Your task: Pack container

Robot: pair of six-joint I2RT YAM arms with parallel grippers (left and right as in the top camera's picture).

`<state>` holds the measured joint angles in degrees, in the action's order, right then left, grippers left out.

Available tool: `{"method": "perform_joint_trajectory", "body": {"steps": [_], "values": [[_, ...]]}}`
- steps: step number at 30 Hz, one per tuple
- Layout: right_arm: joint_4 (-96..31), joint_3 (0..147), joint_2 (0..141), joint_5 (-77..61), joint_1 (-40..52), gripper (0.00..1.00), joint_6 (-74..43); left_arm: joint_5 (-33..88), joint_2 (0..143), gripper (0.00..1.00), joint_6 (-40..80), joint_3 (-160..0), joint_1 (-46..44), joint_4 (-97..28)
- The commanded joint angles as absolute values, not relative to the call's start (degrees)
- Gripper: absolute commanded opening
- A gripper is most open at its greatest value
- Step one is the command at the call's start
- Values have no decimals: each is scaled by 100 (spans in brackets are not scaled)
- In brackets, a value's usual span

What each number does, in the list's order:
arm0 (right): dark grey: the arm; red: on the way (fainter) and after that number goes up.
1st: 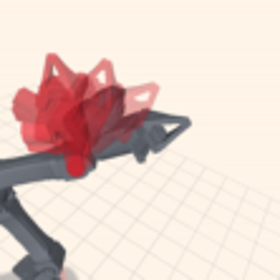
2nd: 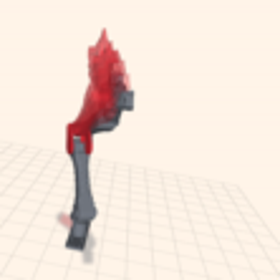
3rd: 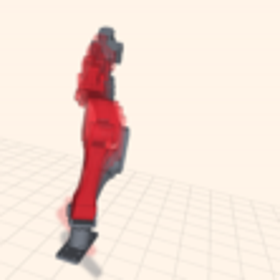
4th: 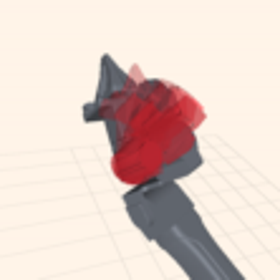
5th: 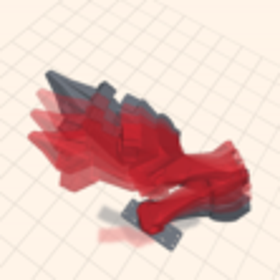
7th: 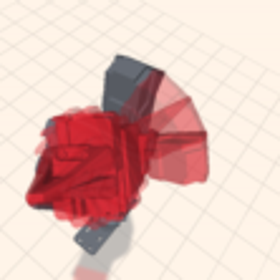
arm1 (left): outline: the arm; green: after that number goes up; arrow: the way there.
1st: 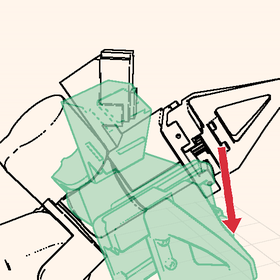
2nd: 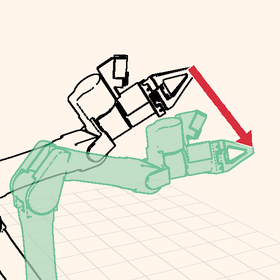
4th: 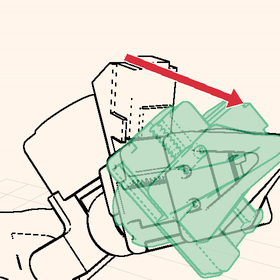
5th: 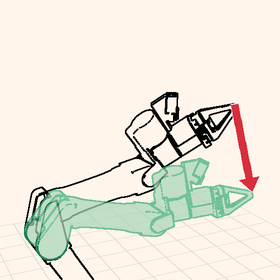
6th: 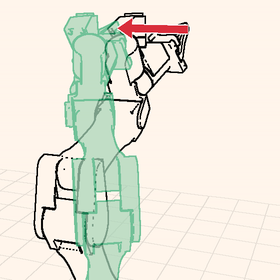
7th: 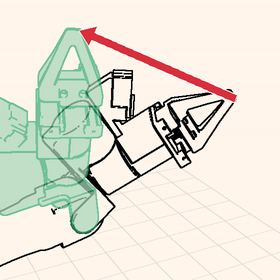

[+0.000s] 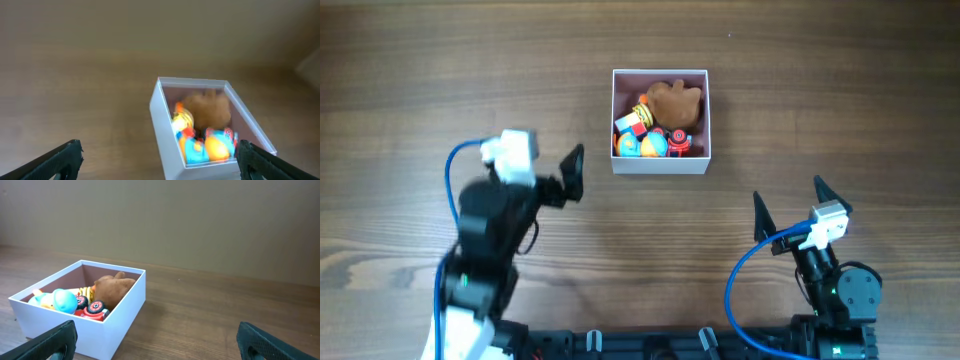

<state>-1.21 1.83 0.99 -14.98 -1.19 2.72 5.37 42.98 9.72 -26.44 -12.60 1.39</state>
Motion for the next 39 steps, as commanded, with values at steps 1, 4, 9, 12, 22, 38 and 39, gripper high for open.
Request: {"method": "perform_joint_trajectory", "body": {"steps": [1, 4, 9, 12, 22, 38, 39], "values": [[-115, 141, 60, -1553, -115, 100, 301, 228, 2652, 100, 945, -1653, -991, 242], [-115, 141, 60, -1553, -115, 100, 303, 228, 1662, 100, 943, -1221, -738, 239], [-115, 141, 60, -1553, -115, 100, 301, 226, 703, 100, 941, -908, -657, 244], [-115, 141, 60, -1553, -115, 100, 303, 226, 255, 100, 941, -821, -628, 242], [-115, 141, 60, -1553, -115, 100, 303, 226, 16, 100, 937, -200, -429, 1076], [-115, 141, 60, -1553, -115, 100, 301, 104, 16, 100, 237, -32, -320, -440], [-115, 141, 60, -1553, -115, 100, 303, 104, 16, 100, 233, -32, -309, -440]]}}
